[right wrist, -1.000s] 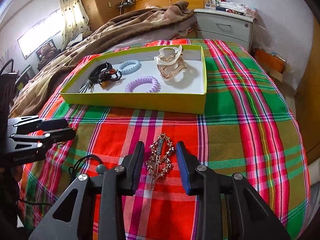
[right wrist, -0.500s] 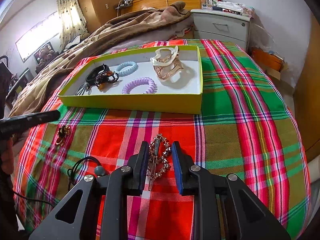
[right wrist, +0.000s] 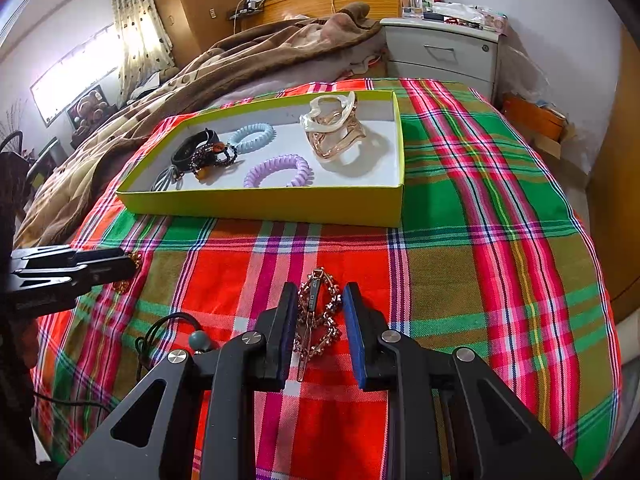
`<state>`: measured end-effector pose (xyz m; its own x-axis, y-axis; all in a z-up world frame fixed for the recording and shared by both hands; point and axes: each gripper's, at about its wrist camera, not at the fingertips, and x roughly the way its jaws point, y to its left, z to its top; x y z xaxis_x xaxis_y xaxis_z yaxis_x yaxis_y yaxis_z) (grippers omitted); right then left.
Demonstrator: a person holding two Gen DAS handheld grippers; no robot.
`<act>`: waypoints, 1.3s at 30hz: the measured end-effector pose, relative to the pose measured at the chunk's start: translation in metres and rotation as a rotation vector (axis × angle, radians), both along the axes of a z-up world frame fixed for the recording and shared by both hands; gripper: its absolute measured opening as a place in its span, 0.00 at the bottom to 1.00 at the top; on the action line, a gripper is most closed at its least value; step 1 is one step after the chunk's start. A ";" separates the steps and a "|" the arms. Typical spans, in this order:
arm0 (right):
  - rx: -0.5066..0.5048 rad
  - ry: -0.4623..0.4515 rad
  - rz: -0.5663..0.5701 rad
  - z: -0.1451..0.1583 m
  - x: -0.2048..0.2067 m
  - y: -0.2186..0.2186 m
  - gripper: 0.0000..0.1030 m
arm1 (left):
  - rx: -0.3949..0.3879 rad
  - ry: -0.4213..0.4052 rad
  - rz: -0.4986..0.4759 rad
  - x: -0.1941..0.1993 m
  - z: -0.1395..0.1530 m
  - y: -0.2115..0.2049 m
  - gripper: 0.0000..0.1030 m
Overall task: Organize jewelry
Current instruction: 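Lift the hair clip toward the tray with the right tool while the left tool carries the charm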
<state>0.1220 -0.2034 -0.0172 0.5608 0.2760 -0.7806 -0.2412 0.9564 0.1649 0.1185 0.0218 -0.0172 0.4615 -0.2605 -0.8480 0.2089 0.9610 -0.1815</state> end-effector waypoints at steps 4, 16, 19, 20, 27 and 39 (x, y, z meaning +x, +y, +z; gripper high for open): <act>0.001 0.000 0.000 0.000 0.000 0.000 0.24 | 0.059 -0.013 -0.005 0.004 -0.001 -0.008 0.20; 0.000 -0.002 -0.006 0.001 -0.001 0.000 0.24 | -0.338 0.004 0.064 0.005 0.019 0.039 0.19; 0.001 -0.001 -0.007 0.002 -0.001 0.001 0.24 | -0.305 0.004 0.091 0.005 0.016 0.041 0.19; 0.000 -0.001 -0.007 0.001 -0.001 0.000 0.24 | -0.313 0.004 0.090 0.004 0.015 0.041 0.19; 0.009 -0.026 -0.005 0.015 -0.001 0.001 0.24 | -0.236 -0.028 0.089 0.011 0.024 0.036 0.19; 0.042 -0.105 0.015 0.055 0.023 0.013 0.24 | -0.201 -0.113 0.059 0.041 0.063 0.033 0.20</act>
